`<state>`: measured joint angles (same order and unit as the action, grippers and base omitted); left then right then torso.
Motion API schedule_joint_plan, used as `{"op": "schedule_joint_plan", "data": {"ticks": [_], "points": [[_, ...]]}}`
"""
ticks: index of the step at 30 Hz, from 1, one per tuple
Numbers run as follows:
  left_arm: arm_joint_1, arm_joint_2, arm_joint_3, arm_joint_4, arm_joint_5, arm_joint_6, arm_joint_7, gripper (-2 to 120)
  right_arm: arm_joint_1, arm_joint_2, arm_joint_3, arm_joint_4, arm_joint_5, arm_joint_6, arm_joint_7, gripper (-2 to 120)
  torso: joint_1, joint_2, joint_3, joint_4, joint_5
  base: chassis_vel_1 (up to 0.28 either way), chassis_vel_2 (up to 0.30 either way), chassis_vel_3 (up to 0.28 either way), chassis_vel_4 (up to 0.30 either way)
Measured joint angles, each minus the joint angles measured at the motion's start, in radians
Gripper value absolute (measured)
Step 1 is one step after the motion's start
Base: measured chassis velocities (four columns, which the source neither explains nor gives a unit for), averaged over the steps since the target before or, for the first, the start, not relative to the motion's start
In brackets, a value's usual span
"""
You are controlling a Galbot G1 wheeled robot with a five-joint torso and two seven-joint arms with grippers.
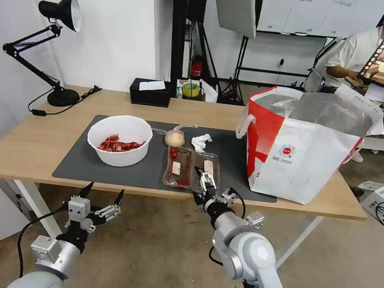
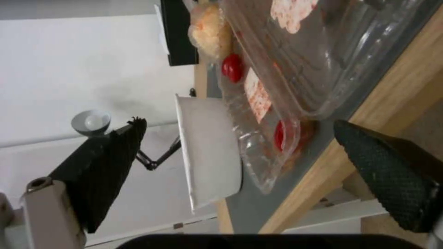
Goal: Pick up the trash from the table and place it into the takeout bag.
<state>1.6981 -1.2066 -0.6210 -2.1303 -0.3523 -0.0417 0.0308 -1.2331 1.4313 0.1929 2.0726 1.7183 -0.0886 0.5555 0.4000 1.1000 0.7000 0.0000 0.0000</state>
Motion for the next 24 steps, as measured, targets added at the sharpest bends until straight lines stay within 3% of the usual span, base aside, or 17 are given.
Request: {"op": "schedule_joint_plan", "data": {"ticks": [24], "points": [[0.037,-0.001,-0.004,0.0,0.003,-0.015,0.001,100,-0.009,0.021,0.003,-0.015,-0.051,0.023,-0.029,100,0.0,0.0,0.0,0.0,0.0,0.0,0.0,0.0,0.0]]}}
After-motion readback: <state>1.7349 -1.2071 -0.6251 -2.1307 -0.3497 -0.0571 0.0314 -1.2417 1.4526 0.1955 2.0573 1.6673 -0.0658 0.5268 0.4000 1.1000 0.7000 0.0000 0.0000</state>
